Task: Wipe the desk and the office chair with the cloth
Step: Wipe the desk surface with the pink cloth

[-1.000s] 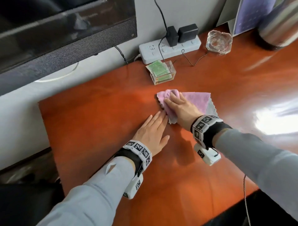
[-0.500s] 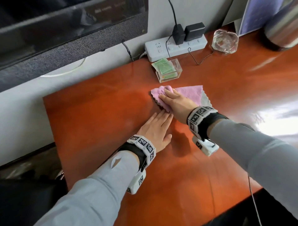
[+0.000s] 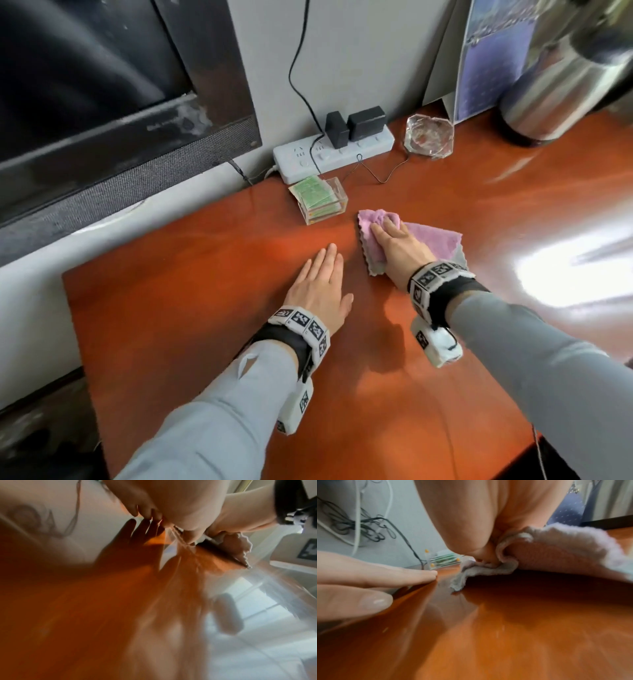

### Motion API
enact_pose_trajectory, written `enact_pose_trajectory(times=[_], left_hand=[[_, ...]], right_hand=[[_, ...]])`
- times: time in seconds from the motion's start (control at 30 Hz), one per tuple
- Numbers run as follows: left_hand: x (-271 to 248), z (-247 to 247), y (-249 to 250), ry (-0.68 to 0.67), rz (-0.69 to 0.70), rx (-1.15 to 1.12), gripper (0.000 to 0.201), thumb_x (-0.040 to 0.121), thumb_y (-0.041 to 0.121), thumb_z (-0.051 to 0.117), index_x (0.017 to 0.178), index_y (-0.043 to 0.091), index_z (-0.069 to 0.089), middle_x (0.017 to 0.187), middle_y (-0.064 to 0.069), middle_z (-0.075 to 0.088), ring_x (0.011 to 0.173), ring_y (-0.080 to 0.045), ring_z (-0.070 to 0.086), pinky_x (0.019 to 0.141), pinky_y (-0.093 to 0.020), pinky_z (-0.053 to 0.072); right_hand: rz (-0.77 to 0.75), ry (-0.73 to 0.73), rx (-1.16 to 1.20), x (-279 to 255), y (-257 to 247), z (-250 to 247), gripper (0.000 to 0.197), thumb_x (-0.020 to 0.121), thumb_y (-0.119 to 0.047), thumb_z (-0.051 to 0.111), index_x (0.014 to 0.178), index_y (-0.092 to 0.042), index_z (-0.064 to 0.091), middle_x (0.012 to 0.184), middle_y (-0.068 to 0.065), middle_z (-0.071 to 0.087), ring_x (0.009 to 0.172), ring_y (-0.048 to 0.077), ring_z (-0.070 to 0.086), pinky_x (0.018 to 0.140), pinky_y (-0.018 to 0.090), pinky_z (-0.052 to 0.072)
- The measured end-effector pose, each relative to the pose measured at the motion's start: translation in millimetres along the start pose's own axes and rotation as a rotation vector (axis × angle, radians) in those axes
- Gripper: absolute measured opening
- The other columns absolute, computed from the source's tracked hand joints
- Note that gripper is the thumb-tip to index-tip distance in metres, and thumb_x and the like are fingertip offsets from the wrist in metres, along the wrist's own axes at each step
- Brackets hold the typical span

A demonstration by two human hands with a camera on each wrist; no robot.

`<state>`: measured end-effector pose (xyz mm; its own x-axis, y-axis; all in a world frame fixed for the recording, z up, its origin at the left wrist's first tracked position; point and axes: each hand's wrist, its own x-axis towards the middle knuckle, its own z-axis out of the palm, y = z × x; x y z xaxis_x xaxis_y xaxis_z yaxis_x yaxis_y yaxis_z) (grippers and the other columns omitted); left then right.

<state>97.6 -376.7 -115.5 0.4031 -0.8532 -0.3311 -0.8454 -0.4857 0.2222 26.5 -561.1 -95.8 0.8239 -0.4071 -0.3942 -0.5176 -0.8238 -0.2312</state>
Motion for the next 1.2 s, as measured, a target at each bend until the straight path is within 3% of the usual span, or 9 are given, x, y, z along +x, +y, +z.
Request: enact_pose_trajectory(times=[0.07, 0.17, 0.4, 0.67, 0.9, 1.0, 1.07, 1.13, 1.2], left_hand=[[20.3, -6.6, 6.5, -0.007, 0.022, -0.024, 0.076, 0.102, 0.045, 0.038, 0.159, 0.009, 0.004, 0.167, -0.008, -0.008, 0.154, -0.019, -0.004, 0.125, -0.036, 0.003], [46.2, -13.9, 10.1, -0.028, 0.053, -0.051, 0.077, 0.101, 0.043, 0.041, 0.159, 0.01, 0.003, 0.167, -0.007, -0.008, 0.154, -0.019, -0.005, 0.125, -0.035, 0.002], [63.1, -9.2, -2.6, -0.026, 0.101, -0.023, 0.082, 0.098, 0.034, 0.047, 0.159, 0.011, -0.002, 0.166, -0.004, -0.016, 0.153, -0.015, -0.01, 0.125, -0.034, 0.0], [67.2, -30.4, -1.8, -0.063, 0.081, -0.156, 0.069, 0.102, 0.034, 0.041, 0.16, 0.015, 0.008, 0.167, 0.0, -0.006, 0.153, -0.013, -0.005, 0.124, -0.028, 0.001], [67.2, -25.5, -2.5, -0.079, 0.09, -0.106, 0.069, 0.103, 0.033, 0.04, 0.16, 0.014, 0.005, 0.166, 0.002, -0.013, 0.153, -0.01, -0.007, 0.123, -0.029, 0.0], [65.3, -25.6, -1.9, -0.075, 0.088, -0.111, 0.068, 0.103, 0.033, 0.039, 0.16, 0.015, 0.006, 0.167, 0.002, -0.011, 0.153, -0.011, -0.007, 0.124, -0.028, 0.0], [64.7, -26.3, 2.2, -0.076, 0.083, -0.135, 0.068, 0.102, 0.032, 0.04, 0.16, 0.014, 0.007, 0.167, 0.0, -0.008, 0.153, -0.013, -0.005, 0.124, -0.028, 0.0], [65.0, -26.9, 6.5, -0.057, 0.064, -0.16, 0.069, 0.101, 0.031, 0.042, 0.16, 0.014, 0.011, 0.167, -0.001, -0.004, 0.154, -0.013, -0.003, 0.124, -0.029, 0.002], [65.1, -26.9, 9.1, -0.048, 0.046, -0.155, 0.068, 0.101, 0.032, 0.041, 0.16, 0.013, 0.012, 0.168, -0.002, -0.004, 0.154, -0.013, -0.001, 0.124, -0.031, 0.004]], right_hand=[[0.024, -0.016, 0.01, 20.4, 6.0, -6.2, 0.084, 0.086, -0.023, 0.069, 0.154, -0.011, 0.021, 0.161, 0.01, 0.015, 0.148, 0.033, 0.013, 0.114, 0.043, 0.034], [0.017, 0.031, -0.013, 55.2, 4.4, -14.1, 0.081, 0.086, -0.021, 0.067, 0.153, -0.012, 0.023, 0.158, 0.011, 0.019, 0.143, 0.034, 0.021, 0.108, 0.044, 0.039], [0.024, 0.079, -0.003, 113.8, -4.0, -30.2, 0.086, 0.084, -0.012, 0.065, 0.155, -0.014, 0.017, 0.161, 0.01, 0.013, 0.144, 0.034, 0.019, 0.112, 0.043, 0.032], [-0.041, 0.045, -0.022, 84.5, 9.4, -17.1, 0.077, 0.087, -0.019, 0.063, 0.153, -0.015, 0.023, 0.159, 0.01, 0.018, 0.142, 0.033, 0.024, 0.105, 0.041, 0.041], [-0.111, 0.018, -0.065, 120.7, -6.8, -40.3, 0.088, 0.084, -0.019, 0.068, 0.156, -0.019, 0.017, 0.161, 0.005, 0.015, 0.141, 0.035, 0.022, 0.114, 0.046, 0.032], [-0.119, -0.018, -0.103, 105.7, -6.1, -41.1, 0.085, 0.09, -0.019, 0.065, 0.157, -0.024, 0.013, 0.164, -0.001, 0.005, 0.147, 0.033, 0.013, 0.117, 0.047, 0.029], [-0.139, -0.015, -0.076, 81.9, 3.1, -32.0, 0.077, 0.093, -0.019, 0.059, 0.157, -0.022, 0.017, 0.164, 0.0, 0.008, 0.148, 0.033, 0.012, 0.116, 0.049, 0.031], [-0.173, -0.003, -0.047, 53.6, 23.5, -15.1, 0.073, 0.094, -0.017, 0.055, 0.157, -0.02, 0.017, 0.164, 0.001, 0.007, 0.149, 0.032, 0.008, 0.117, 0.048, 0.029], [-0.128, -0.026, 0.007, 32.1, 55.8, -2.2, 0.078, 0.093, -0.009, 0.053, 0.157, -0.026, 0.012, 0.165, -0.004, -0.003, 0.151, 0.028, -0.004, 0.119, 0.045, 0.024]])
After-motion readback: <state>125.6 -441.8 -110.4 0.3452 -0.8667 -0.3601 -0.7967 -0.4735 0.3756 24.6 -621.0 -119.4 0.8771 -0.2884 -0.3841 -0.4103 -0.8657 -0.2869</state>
